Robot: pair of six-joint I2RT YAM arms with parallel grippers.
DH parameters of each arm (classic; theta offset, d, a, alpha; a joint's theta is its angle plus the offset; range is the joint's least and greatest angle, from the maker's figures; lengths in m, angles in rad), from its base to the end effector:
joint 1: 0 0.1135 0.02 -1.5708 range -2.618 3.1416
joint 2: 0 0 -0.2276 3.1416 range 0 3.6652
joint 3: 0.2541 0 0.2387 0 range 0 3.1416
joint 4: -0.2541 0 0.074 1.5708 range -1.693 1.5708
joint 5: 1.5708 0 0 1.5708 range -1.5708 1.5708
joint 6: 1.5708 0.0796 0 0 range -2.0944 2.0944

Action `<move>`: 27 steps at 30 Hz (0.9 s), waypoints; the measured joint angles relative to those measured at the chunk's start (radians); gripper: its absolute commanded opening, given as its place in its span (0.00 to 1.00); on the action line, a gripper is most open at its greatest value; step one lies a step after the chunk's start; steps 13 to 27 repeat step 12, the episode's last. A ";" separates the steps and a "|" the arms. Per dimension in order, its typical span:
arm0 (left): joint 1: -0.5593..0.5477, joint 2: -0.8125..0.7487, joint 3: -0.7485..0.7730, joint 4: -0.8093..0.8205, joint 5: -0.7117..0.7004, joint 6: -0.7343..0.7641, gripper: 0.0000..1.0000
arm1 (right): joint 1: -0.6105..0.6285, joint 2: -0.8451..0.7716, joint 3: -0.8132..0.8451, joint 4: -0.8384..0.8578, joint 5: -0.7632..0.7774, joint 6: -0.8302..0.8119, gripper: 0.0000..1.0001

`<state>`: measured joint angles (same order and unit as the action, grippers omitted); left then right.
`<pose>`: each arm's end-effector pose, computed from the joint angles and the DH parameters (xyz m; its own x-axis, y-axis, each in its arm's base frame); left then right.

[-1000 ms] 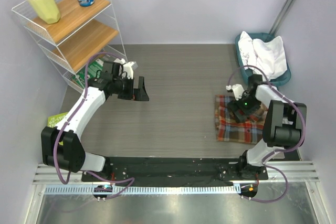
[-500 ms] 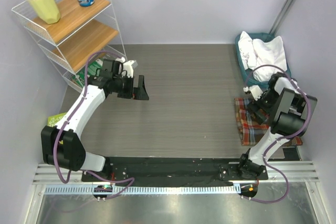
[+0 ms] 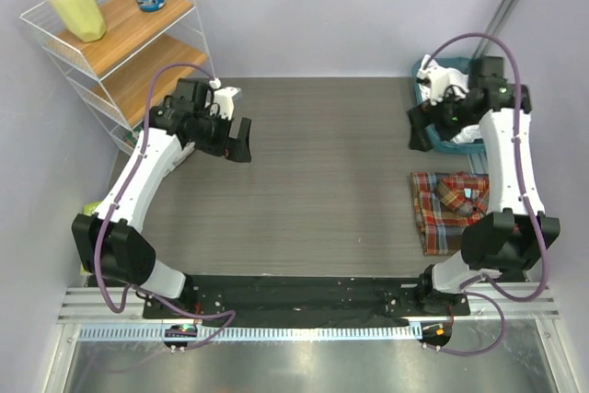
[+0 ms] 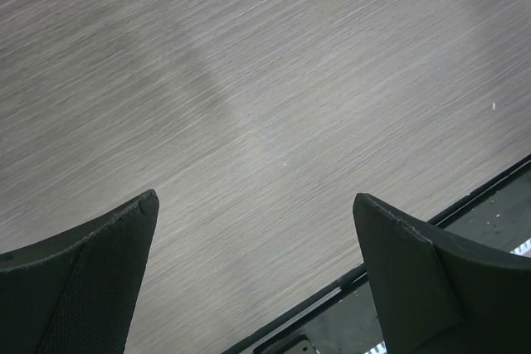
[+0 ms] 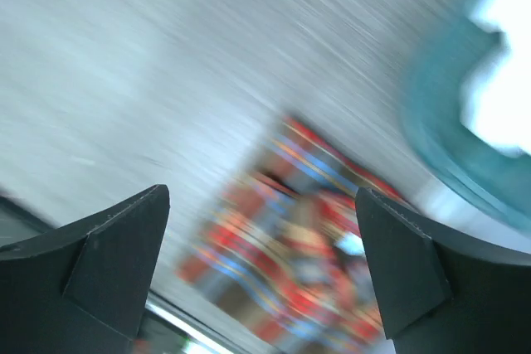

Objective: Fold and stack the long sleeve shirts
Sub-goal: Neatly place the folded shirt to the corner

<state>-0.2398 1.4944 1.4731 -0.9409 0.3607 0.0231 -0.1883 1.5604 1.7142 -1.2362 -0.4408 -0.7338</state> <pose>0.3040 -0.1032 0.2737 -0.7871 0.2147 -0.5783 0.4365 0.8562 -0.2763 0.3062 -0.0238 0.3069 -0.6259 -0.4973 -0.6008 -0.6013 0.7983 -0.0344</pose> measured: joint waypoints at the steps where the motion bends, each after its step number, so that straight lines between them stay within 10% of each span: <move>1: 0.000 -0.003 0.000 -0.006 -0.008 0.006 1.00 | 0.037 -0.019 -0.016 0.014 -0.018 0.051 1.00; 12: 0.001 -0.110 -0.369 0.015 -0.109 0.051 1.00 | 0.452 -0.109 -0.583 0.375 0.071 0.453 1.00; 27: 0.001 -0.110 -0.369 0.015 -0.109 0.051 1.00 | 0.452 -0.109 -0.583 0.375 0.071 0.453 1.00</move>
